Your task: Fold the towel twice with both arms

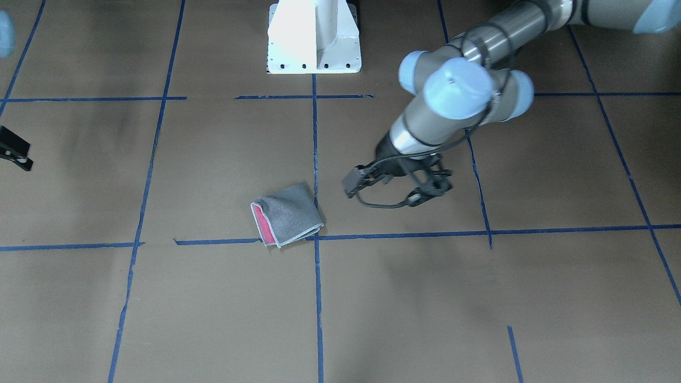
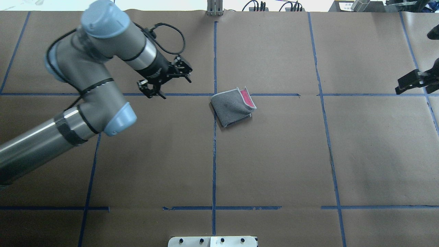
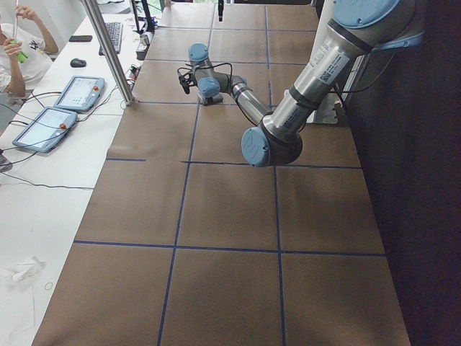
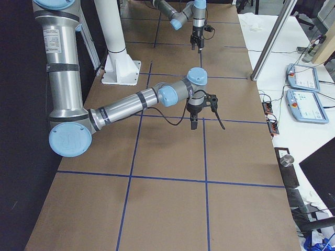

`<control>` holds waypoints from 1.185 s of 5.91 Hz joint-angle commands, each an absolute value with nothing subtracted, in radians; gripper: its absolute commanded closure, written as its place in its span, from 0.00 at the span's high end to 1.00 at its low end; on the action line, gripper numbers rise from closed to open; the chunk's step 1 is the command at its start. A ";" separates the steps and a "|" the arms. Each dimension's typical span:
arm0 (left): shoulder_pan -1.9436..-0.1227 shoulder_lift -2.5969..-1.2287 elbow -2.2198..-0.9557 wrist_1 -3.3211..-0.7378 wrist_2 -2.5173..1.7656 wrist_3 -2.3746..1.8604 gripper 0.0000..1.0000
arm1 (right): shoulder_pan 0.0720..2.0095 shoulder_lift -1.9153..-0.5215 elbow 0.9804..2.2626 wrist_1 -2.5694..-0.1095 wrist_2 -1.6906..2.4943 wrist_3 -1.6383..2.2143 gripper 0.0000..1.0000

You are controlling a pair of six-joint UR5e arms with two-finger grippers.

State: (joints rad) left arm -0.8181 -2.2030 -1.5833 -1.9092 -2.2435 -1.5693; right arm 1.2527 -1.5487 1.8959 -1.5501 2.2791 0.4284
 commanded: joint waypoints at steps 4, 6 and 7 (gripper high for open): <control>-1.312 -1.678 -1.826 -1.629 -2.471 -0.612 1.00 | 1.658 -1.699 1.683 -1.554 2.368 -0.218 1.00; -1.455 -1.605 -1.780 -1.448 -2.468 -0.250 1.00 | 1.657 -1.723 1.683 -1.552 2.393 -0.221 1.00; -1.503 -1.562 -1.713 -1.422 -2.458 -0.081 1.00 | 1.657 -1.727 1.683 -1.554 2.398 -0.213 1.00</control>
